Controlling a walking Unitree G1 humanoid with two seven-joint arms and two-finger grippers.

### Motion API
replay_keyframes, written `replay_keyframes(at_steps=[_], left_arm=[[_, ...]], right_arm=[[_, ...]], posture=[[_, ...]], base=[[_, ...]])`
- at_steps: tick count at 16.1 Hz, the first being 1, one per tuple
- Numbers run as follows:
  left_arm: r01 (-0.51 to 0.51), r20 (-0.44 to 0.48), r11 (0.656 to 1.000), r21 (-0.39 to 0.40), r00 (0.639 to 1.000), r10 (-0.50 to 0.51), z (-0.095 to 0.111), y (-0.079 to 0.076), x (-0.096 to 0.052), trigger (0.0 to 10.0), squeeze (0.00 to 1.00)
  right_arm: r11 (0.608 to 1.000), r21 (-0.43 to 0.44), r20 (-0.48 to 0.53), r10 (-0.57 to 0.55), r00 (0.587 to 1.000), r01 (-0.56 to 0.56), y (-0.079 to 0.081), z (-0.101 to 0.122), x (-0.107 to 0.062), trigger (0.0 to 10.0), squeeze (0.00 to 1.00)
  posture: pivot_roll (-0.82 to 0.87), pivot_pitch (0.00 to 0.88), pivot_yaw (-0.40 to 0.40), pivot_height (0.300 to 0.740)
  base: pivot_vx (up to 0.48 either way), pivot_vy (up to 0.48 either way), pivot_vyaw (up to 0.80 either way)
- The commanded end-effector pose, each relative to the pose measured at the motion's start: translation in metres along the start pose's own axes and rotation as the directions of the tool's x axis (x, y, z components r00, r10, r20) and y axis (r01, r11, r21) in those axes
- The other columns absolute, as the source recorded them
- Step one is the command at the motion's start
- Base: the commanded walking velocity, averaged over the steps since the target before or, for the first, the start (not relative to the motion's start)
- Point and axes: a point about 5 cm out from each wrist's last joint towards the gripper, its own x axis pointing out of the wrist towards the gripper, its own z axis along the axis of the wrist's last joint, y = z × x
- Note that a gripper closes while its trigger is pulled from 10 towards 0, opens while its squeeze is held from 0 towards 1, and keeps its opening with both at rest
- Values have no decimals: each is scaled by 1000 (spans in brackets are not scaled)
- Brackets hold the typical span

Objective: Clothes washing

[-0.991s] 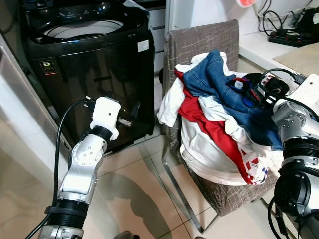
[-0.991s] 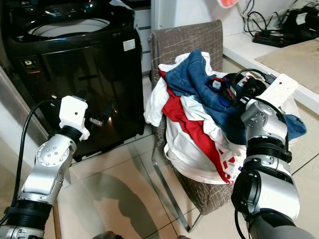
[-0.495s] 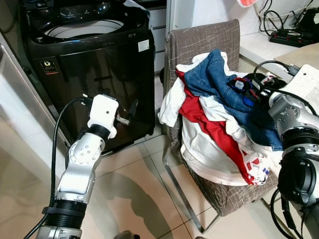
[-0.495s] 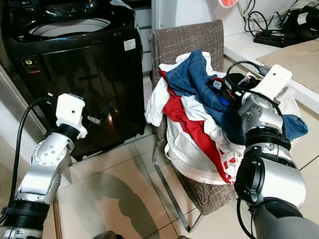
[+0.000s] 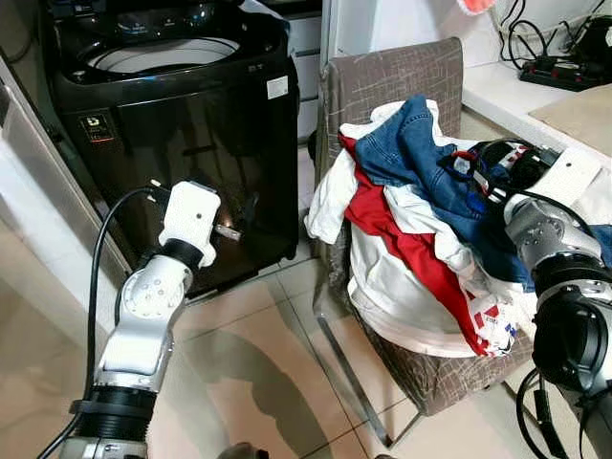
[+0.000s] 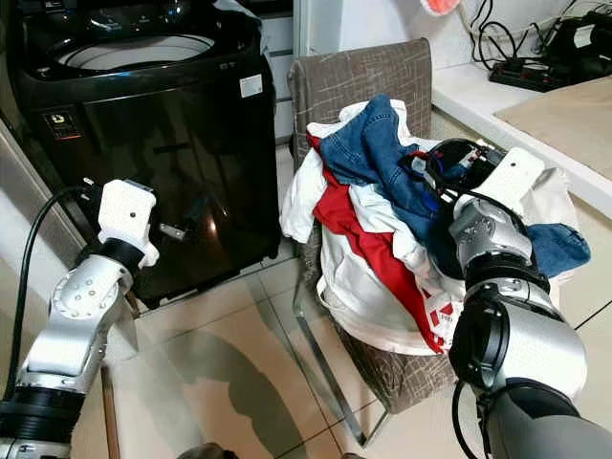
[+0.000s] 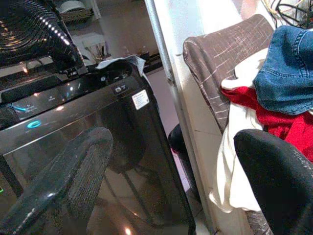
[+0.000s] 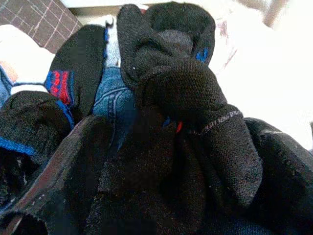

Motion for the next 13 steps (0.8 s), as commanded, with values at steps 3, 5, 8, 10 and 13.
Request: replay_keyframes(at_steps=[3,5,8,10,13], left_arm=[[-10,11,1000,12,1000,9,5,6,0,10000,0],[-11,7,1000,13,1000,11,5,6,1,10000,0],[-14,5,1000,11,1000,14,4,5,5,10000,0],[-25,11,1000,5,1000,25,5,3,8,10000,0],[-26,8,1000,-1,1000,26,3,0,9,10000,0]], right_arm=[[999,41,-24,29,999,-28,4,-4,0,0,0],[999,31,-14,26,1000,-25,3,-2,0,0,0],[998,15,-3,60,998,-60,8,-6,0,0,0],[995,-56,35,87,996,-85,14,-9,-2,0,0],[989,-93,13,115,993,-113,17,-22,-3,0,0]], posture=[[-6,0,33,732],[-11,0,33,732],[-14,0,25,732],[-13,0,12,732],[-24,0,5,732]], base=[[0,0,0],[0,0,0],[0,0,0],[0,0,0],[0,0,0]])
